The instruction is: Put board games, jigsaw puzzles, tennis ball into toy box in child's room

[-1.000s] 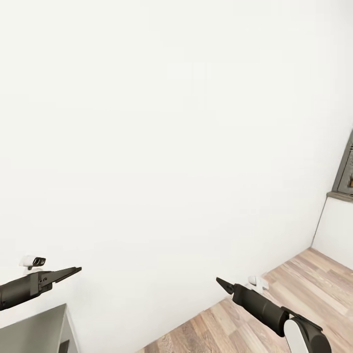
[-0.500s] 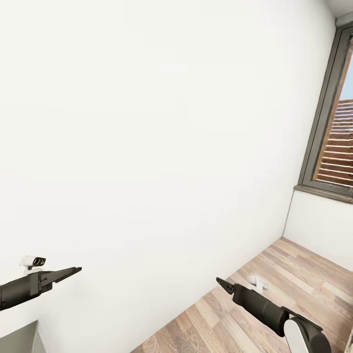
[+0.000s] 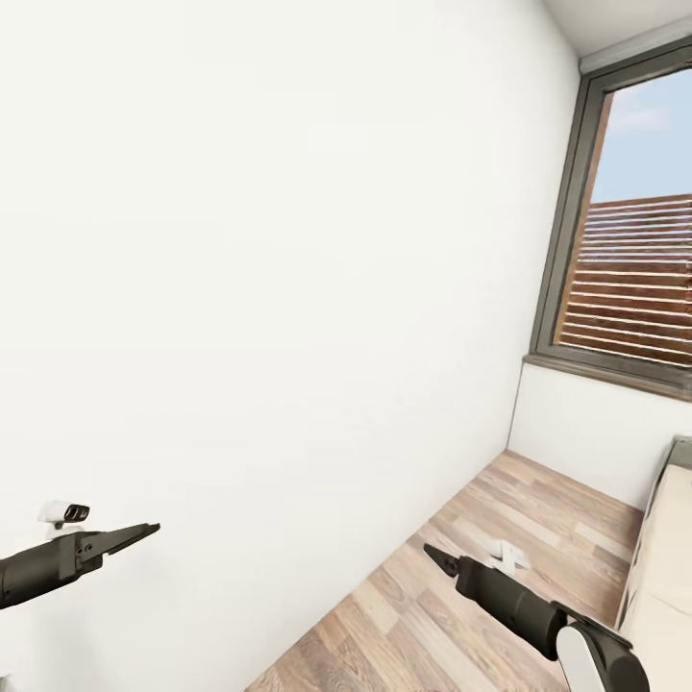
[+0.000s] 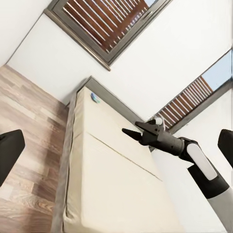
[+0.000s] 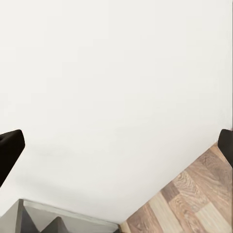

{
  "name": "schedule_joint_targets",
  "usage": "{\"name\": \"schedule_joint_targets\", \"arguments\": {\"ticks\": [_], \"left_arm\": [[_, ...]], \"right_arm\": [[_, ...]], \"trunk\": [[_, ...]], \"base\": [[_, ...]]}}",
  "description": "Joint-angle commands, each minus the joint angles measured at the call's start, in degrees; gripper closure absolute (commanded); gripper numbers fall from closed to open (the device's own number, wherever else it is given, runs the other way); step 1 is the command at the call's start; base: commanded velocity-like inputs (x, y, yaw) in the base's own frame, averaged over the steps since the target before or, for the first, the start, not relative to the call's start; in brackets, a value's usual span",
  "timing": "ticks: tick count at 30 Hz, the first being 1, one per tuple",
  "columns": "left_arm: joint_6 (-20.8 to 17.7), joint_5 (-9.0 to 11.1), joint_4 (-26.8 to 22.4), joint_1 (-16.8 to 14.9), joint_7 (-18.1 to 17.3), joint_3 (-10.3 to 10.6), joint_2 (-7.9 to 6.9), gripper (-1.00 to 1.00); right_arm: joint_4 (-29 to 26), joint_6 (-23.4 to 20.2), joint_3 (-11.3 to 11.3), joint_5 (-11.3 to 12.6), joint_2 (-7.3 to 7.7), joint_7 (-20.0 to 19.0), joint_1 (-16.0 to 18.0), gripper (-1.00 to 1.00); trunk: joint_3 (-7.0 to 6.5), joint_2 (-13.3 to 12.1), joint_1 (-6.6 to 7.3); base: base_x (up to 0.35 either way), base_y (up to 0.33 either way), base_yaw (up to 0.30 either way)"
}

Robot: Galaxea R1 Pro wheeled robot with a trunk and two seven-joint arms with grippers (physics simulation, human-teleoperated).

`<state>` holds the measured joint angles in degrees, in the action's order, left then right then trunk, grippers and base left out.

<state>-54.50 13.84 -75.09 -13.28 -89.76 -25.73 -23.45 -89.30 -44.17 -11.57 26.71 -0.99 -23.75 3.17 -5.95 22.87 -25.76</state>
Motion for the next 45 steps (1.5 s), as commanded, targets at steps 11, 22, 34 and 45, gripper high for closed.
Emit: {"name": "schedule_joint_targets", "arguments": {"ticks": [11,22,34,45], "left_arm": [[-0.6,0.0,0.0,0.0,-0.2,0.0,-0.02,-1.0],[-0.6,0.0,0.0,0.0,-0.2,0.0,-0.02,-1.0],[-0.6,0.0,0.0,0.0,-0.2,0.0,-0.02,-1.0],[-0.6,0.0,0.0,0.0,-0.2,0.0,-0.06,-1.0]], "right_arm": [[0.0,-0.4,-0.2,0.0,-0.07,-0.2,0.1,-1.0],[0.0,-0.4,-0.2,0.0,-0.07,-0.2,0.1,-1.0],[0.0,-0.4,-0.2,0.0,-0.07,-0.2,0.1,-1.0],[0.1,-0.4,-0.2,0.0,-0.07,-0.2,0.1,-1.0]], "trunk": [[0.03,0.0,-0.02],[0.03,0.0,-0.02],[0.03,0.0,-0.02],[0.09,0.0,-0.02]], "base": [[0.0,0.002,-0.278],[0.0,0.045,-0.278],[0.0,0.008,-0.278],[0.0,0.001,-0.276]]}}
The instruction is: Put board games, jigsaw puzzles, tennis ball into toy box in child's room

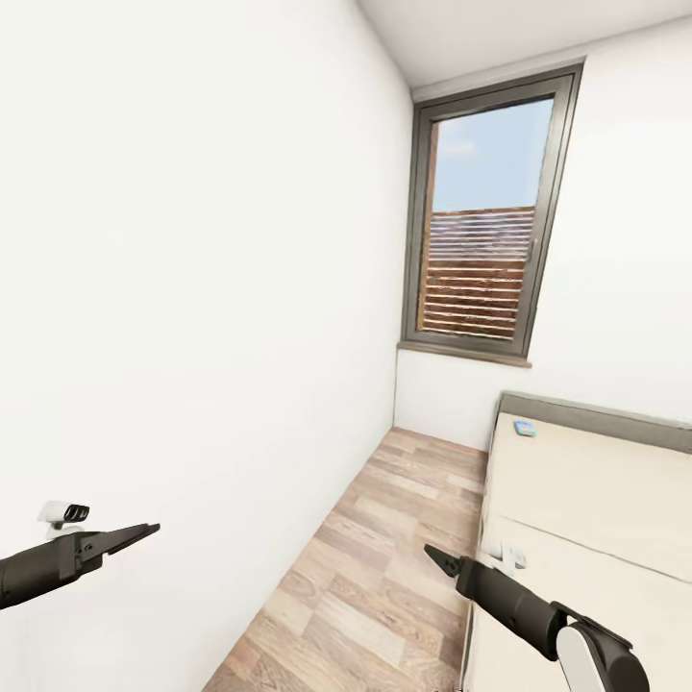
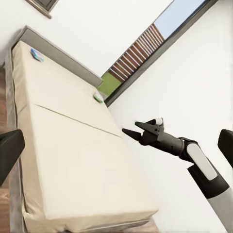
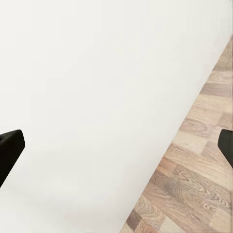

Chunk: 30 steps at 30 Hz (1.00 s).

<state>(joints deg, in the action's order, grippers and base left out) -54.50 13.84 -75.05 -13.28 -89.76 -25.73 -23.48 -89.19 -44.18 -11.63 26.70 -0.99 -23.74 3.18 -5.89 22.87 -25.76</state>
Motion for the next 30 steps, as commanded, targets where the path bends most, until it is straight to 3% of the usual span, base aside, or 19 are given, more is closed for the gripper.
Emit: {"name": "schedule_joint_targets", "arguments": {"ticks": [1,30], "left_arm": [[-0.6,0.0,0.0,0.0,-0.2,0.0,-0.01,-1.0],[-0.6,0.0,0.0,0.0,-0.2,0.0,-0.06,-1.0]], "right_arm": [[0.0,-0.4,-0.2,0.0,-0.07,-0.3,0.1,-1.0],[0.2,-0.5,-0.2,0.0,-0.08,-0.3,0.1,-1.0]], "trunk": [[0.06,0.0,-0.02],[2.16,0.0,-0.02]], "base": [[0.0,0.0,-0.251],[0.0,0.0,-0.174]]}}
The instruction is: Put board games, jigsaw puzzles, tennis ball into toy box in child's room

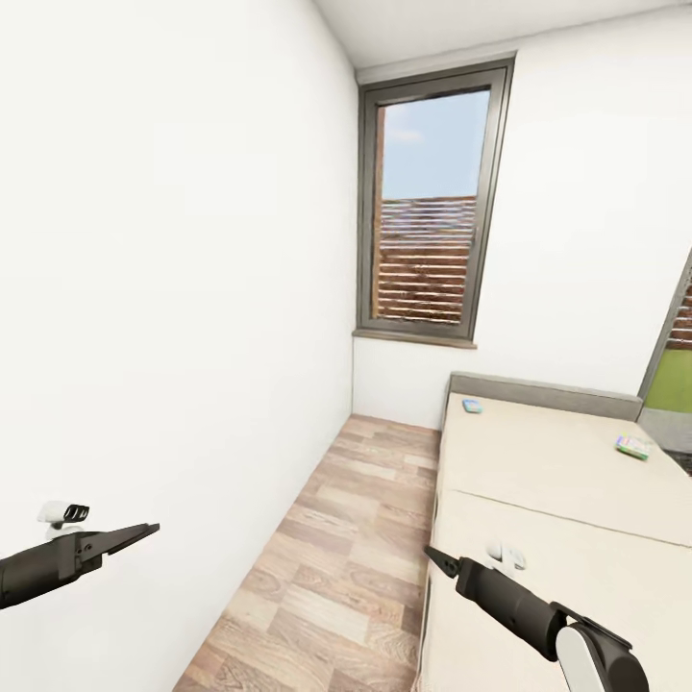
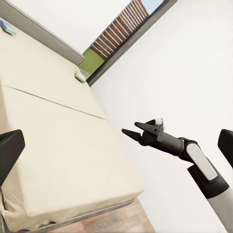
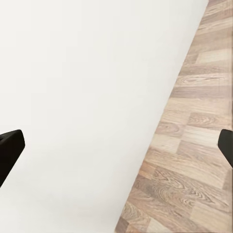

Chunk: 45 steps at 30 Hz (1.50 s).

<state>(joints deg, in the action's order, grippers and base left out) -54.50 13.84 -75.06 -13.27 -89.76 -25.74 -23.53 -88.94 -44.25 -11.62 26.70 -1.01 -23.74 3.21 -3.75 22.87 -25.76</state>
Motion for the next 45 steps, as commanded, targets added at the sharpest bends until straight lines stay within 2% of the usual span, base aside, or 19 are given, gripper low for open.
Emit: {"name": "schedule_joint_targets", "arguments": {"ticks": [1,26,41,45], "left_arm": [[-0.6,0.0,0.0,0.0,-0.2,0.0,0.0,-1.0],[-0.6,0.0,0.0,0.0,-0.2,0.0,-0.02,-1.0],[-0.6,0.0,0.0,0.0,-0.2,0.0,-0.02,-1.0],[0.7,1.3,-1.3,-0.3,1.1,-1.3,-0.02,-1.0]], "right_arm": [[0.0,-0.4,-0.2,0.0,-0.06,-0.3,0.0,-1.0],[0.1,-0.3,-0.2,0.0,-0.09,-0.2,0.0,-1.0],[0.1,0.0,-0.2,0.0,-0.12,-0.1,0.0,-1.0],[-1.2,1.2,-1.5,1.4,-1.42,1.2,1.3,-1.0]], "trunk": [[0.11,0.0,-0.02],[2.1,0.0,-0.02],[2.35,0.0,-0.02],[2.35,0.1,-0.02]], "base": [[0.0,0.0,-0.156],[0.0,0.024,-0.151],[0.0,0.016,-0.026],[0.0,0.0,0.0]]}}
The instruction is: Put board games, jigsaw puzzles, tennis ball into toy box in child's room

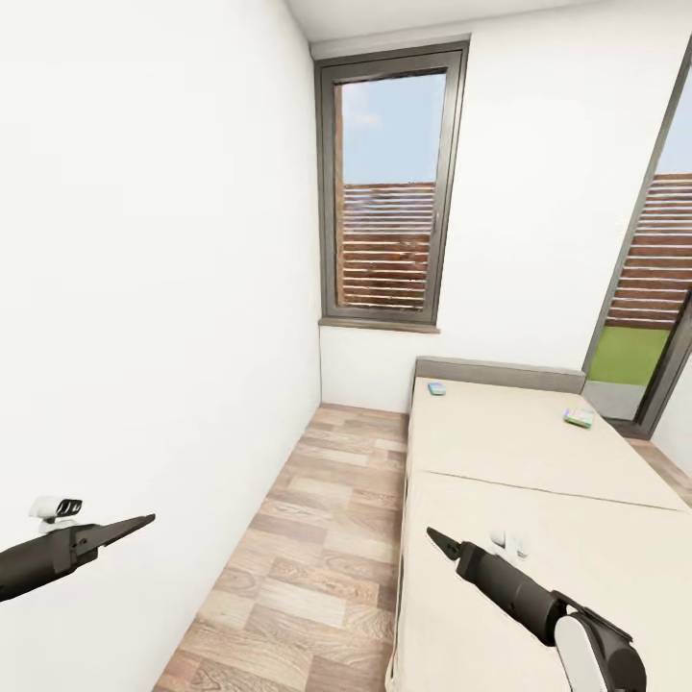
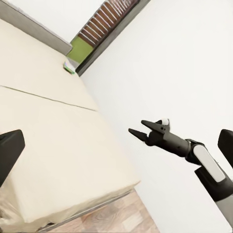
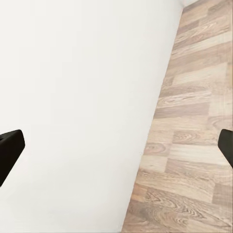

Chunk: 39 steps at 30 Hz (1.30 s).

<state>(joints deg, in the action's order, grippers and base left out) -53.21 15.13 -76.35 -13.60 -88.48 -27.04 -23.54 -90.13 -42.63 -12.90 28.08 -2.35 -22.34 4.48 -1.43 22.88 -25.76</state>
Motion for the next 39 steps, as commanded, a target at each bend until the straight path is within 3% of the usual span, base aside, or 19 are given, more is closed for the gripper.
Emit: {"name": "schedule_joint_targets", "arguments": {"ticks": [1,5,9,21,39], "left_arm": [[-0.3,0.3,-0.3,0.0,0.1,-0.3,-0.01,-1.0],[1.0,1.5,-1.6,0.5,1.4,0.0,0.84,-1.0],[2.3,1.3,-2.9,0.8,2.7,0.2,2.13,-1.0],[6.1,1.3,-4.9,1.0,6.5,0.2,5.9,-1.0],[11.9,1.3,-4.9,1.0,12.3,0.2,5.98,-1.0]], "right_arm": [[-0.4,-0.1,-0.5,0.4,-0.4,0.1,0.1,-1.0],[-1.6,1.2,-0.9,1.1,-1.46,1.4,0.0,-1.0],[-0.6,2.5,-0.7,1.0,-2.12,2.7,0.0,-1.0],[1.3,6.4,-0.6,0.9,-2.43,6.5,0.0,-1.0],[1.3,11.0,-0.6,0.9,-2.25,12.3,0.0,-1.0]], "trunk": [[0.03,0.0,-0.02],[0.03,0.0,-0.02],[0.03,0.0,-0.02],[0.03,0.0,-0.02],[-0.01,0.0,-0.02]], "base": [[0.0,0.0,0.0],[0.0,0.0,0.0],[0.0,0.0,0.0],[0.0,0.0,0.0],[0.0,0.0,-0.006]]}}
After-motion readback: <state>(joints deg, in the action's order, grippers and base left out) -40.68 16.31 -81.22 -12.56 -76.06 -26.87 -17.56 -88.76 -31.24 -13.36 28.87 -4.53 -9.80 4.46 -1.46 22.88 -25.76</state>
